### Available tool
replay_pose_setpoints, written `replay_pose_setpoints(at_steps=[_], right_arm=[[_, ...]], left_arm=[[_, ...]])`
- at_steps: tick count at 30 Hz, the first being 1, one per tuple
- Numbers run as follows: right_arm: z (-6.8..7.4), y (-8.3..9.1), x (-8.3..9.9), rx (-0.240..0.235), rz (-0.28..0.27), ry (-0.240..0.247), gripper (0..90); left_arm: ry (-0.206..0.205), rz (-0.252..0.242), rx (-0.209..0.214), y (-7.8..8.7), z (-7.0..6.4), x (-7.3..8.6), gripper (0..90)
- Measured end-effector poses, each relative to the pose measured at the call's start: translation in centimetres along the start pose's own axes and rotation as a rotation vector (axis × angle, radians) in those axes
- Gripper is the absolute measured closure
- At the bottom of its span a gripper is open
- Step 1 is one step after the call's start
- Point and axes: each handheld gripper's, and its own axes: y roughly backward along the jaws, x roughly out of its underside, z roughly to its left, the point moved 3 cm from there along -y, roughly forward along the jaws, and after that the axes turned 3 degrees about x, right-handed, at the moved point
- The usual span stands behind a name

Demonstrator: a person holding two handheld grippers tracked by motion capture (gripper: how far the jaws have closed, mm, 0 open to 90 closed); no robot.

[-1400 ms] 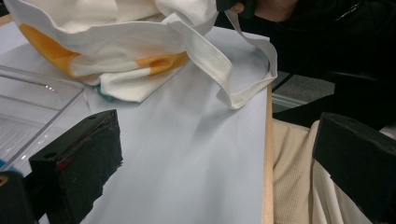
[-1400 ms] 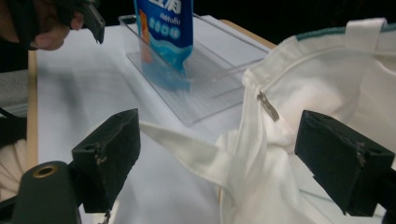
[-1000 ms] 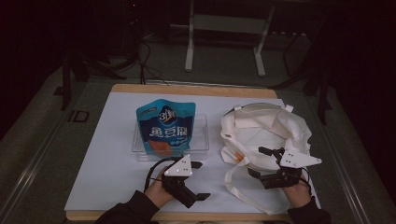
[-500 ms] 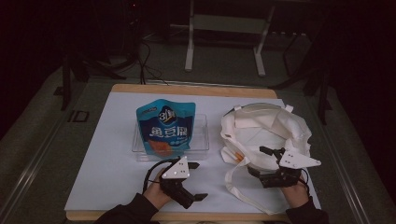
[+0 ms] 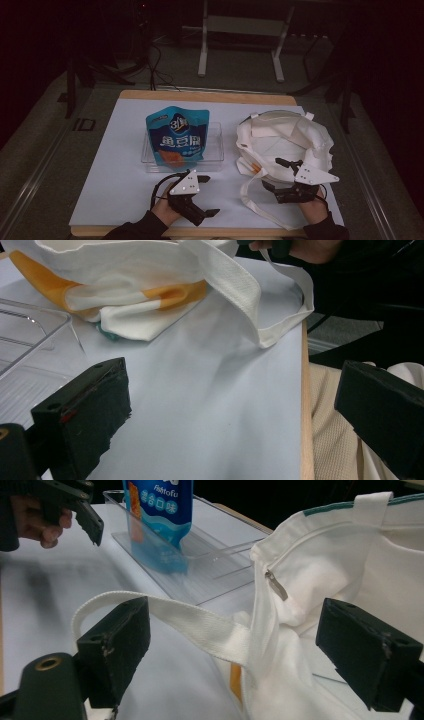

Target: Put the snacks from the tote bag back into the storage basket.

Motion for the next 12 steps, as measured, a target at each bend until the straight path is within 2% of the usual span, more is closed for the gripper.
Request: replay_pose_setpoints(at_steps=[8,12], right_arm=[[-0.38,-0.12,0.28,-0.004,-0.003,-0.001,14.6],[-0.39,-0.2,0.26,0.003,0.004,0.002,14.6]], left_arm=[[0.002,-0.015,0.012,-0.03,-0.16,0.03,1.7],[-0.009,-0.001,0.011,-0.11,-0.27,0.08,1.8]])
